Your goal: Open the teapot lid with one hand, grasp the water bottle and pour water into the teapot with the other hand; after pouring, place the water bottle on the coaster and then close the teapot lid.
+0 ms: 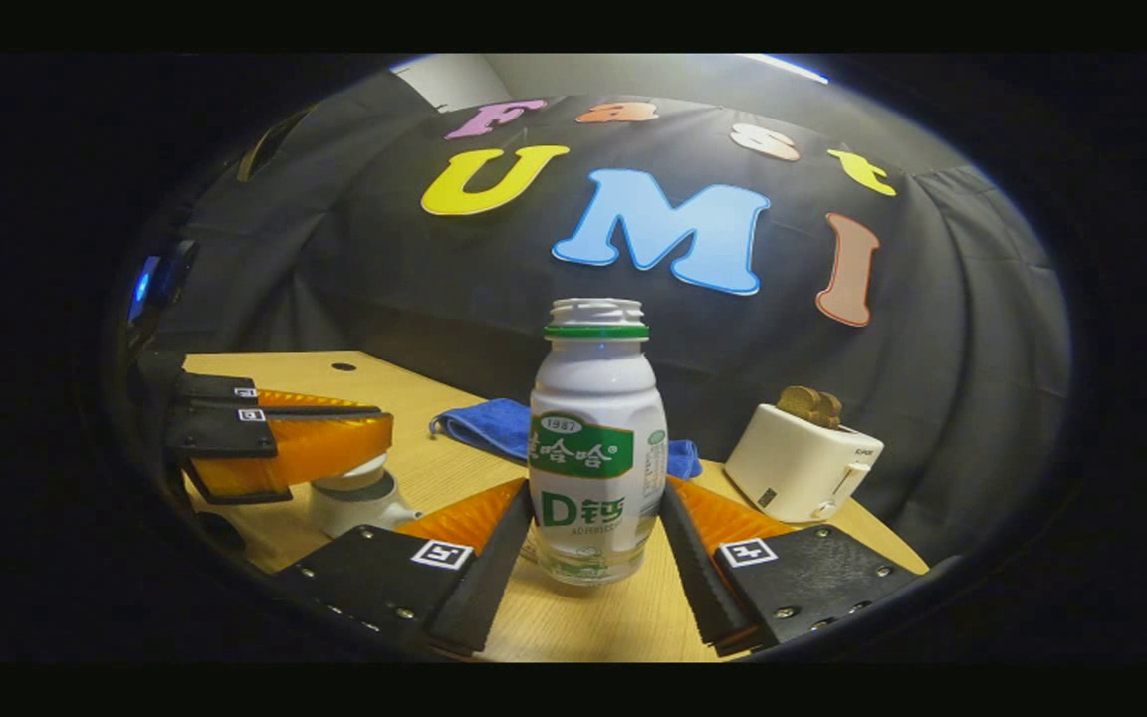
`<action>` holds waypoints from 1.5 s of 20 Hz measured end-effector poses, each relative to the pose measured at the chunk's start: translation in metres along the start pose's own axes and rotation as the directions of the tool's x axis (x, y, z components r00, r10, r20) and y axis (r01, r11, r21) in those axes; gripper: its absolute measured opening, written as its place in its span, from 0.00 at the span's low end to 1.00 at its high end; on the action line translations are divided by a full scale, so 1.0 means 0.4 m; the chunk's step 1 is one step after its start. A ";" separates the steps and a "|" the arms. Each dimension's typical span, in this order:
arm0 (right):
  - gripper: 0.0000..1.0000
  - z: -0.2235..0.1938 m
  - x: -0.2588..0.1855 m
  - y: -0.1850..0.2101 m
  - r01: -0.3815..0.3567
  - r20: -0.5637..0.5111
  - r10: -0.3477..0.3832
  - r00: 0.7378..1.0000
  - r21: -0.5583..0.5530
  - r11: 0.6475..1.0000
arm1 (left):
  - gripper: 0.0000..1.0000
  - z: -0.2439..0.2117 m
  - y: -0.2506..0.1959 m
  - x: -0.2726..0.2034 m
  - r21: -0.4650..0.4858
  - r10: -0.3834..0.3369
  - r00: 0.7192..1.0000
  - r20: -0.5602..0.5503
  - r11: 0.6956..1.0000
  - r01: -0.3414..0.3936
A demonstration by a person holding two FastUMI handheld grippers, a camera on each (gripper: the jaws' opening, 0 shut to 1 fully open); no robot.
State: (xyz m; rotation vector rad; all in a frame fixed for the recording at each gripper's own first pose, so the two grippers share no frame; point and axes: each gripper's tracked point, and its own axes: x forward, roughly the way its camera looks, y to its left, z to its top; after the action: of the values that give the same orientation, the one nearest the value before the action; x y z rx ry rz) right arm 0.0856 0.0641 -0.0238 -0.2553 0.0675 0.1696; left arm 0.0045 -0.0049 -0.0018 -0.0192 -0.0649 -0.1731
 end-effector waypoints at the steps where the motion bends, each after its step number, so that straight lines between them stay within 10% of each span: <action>1: 0.75 0.001 -0.001 0.000 0.000 -0.001 0.000 1.000 0.003 1.000 | 0.13 -0.008 0.001 0.003 0.010 0.002 1.000 -0.008 1.000 -0.001; 30: 0.75 0.022 -0.012 -0.021 0.009 0.009 -0.009 1.000 0.056 0.998 | 0.20 -0.043 0.018 0.027 0.081 0.051 0.997 -0.050 0.996 -0.047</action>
State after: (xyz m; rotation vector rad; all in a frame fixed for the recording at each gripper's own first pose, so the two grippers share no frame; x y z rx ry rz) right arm 0.0828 0.0577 -0.0127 -0.1992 0.0617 0.1595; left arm 0.0175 -0.0001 -0.0185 0.0629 -0.0198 -0.1222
